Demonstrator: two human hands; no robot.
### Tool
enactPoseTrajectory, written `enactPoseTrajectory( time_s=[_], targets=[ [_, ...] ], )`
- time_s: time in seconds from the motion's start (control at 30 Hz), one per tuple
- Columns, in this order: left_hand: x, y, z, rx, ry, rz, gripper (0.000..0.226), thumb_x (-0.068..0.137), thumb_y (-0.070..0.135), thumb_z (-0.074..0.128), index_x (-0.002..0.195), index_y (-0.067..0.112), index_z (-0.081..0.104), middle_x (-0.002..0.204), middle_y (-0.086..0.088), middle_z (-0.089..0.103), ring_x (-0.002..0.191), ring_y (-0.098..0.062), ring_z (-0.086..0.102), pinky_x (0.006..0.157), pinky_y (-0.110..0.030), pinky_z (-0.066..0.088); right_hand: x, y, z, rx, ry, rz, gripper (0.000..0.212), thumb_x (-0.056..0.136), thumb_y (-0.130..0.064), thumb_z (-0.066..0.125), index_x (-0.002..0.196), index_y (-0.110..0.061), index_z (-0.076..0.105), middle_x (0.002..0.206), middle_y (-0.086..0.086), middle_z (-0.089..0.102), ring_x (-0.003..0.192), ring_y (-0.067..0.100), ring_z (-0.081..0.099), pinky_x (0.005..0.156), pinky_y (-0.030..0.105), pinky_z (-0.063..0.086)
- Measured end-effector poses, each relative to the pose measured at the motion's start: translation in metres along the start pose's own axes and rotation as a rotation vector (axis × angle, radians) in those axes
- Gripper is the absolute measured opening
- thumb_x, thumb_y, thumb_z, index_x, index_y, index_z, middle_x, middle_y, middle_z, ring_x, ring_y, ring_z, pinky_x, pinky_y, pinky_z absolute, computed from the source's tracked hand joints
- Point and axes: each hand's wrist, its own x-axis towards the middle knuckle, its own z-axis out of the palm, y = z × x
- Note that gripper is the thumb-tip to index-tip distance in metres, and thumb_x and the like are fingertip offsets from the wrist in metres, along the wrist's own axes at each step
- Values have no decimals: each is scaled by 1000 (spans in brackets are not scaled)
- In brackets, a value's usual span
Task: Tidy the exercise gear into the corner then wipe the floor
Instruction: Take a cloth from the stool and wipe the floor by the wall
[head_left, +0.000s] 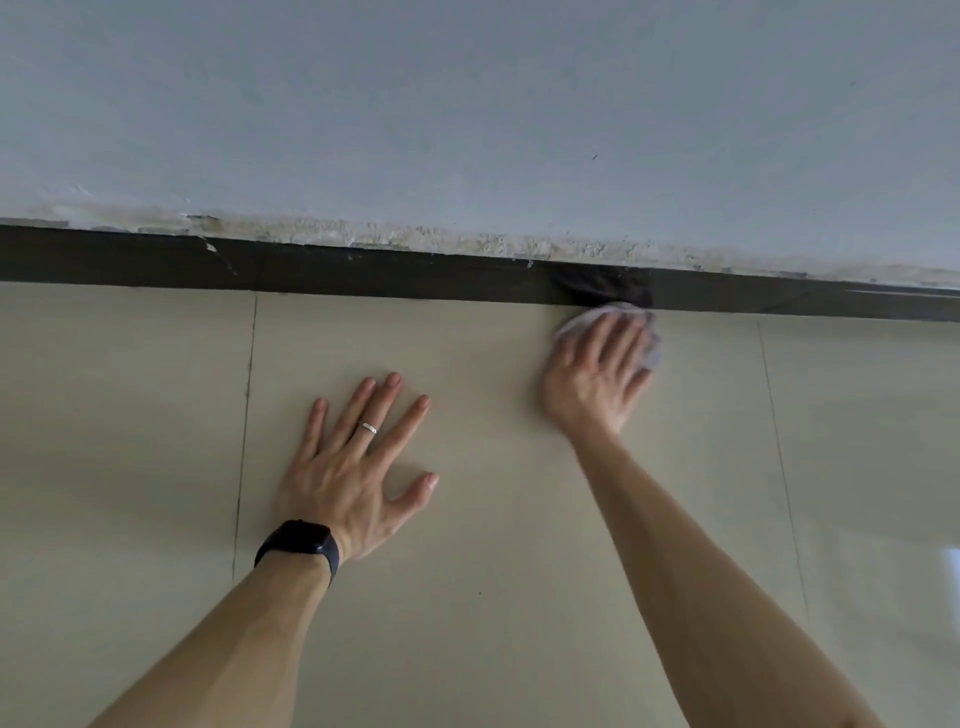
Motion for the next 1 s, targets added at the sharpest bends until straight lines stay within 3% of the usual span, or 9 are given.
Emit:
enactPoseTrajectory(
  time_s=[0.1, 0.2, 0.27, 0.37, 0.47, 0.67, 0.77, 0.83, 1.0],
  targets=[
    [1, 0, -2, -17, -6, 5, 80, 88, 75, 26, 156, 42, -3, 165, 9, -12, 152, -14, -7, 122, -52, 4, -81, 15, 4, -96, -248, -567, 57, 106, -44, 19, 158, -34, -1, 166, -2, -11, 152, 16, -16, 122, 45, -7],
    [0, -1, -4, -33, -16, -1, 80, 88, 75, 26, 155, 43, -5, 164, 10, -15, 152, -14, -8, 122, -53, 5, -131, 72, -7, -170, -265, -754, 55, 105, -46, 21, 157, -39, 6, 167, -3, 0, 153, 16, -5, 123, 48, 8],
    [0, -1, -4, -19, -27, 15, 80, 88, 77, 21, 154, 44, -10, 163, 10, -19, 152, -15, -11, 122, -52, 3, -119, 102, -13, -201, -216, -613, 55, 104, -50, 18, 156, -42, 4, 167, -3, 0, 153, 15, -6, 122, 49, 12],
    [3, -2, -3, 1, -36, 4, 80, 88, 78, 17, 153, 44, -13, 163, 10, -21, 151, -14, -14, 122, -51, -2, -85, 99, -15, -100, -188, -190, 58, 103, -53, 14, 155, -43, -7, 165, -4, -16, 151, 14, -19, 122, 52, 0],
    [-1, -3, 1, 8, -8, 6, 79, 89, 77, 20, 154, 45, -10, 164, 10, -17, 152, -14, -12, 123, -50, -2, -112, 74, 0, -53, -167, -168, 59, 103, -53, 15, 156, -40, -7, 165, -2, -17, 151, 16, -18, 122, 53, -5],
    [-9, 2, -3, 32, -9, -12, 73, 93, 72, 18, 155, 43, -6, 165, 5, -12, 152, -17, -9, 122, -53, -2, -308, 96, 28, -175, -341, -954, 55, 105, -47, 27, 157, -39, 10, 167, -3, 3, 153, 17, -4, 121, 53, 11],
    [-60, 17, 4, -6, 48, -55, 66, 99, 62, 21, 156, 40, 0, 166, 3, -9, 153, -20, -6, 121, -56, 0, -312, 129, 22, -196, -358, -1166, 52, 106, -46, 25, 157, -39, 14, 166, -5, 9, 153, 15, 3, 122, 47, 8],
    [-115, 31, 14, -77, 77, -64, 64, 99, 56, 26, 157, 38, 5, 166, 4, -7, 153, -18, -4, 120, -56, 0, -283, 139, 16, -215, -265, -987, 52, 106, -47, 20, 157, -39, 14, 166, -6, 8, 153, 14, 6, 122, 47, 10],
    [-233, 53, 45, -79, 0, -208, 63, 99, 54, 22, 158, 35, 6, 166, 6, -6, 153, -16, -5, 121, -55, 3, -276, 147, 4, -37, -220, -233, 58, 102, -46, 12, 158, -34, 0, 167, 2, -7, 152, 18, -14, 123, 47, -1]
  ],
)
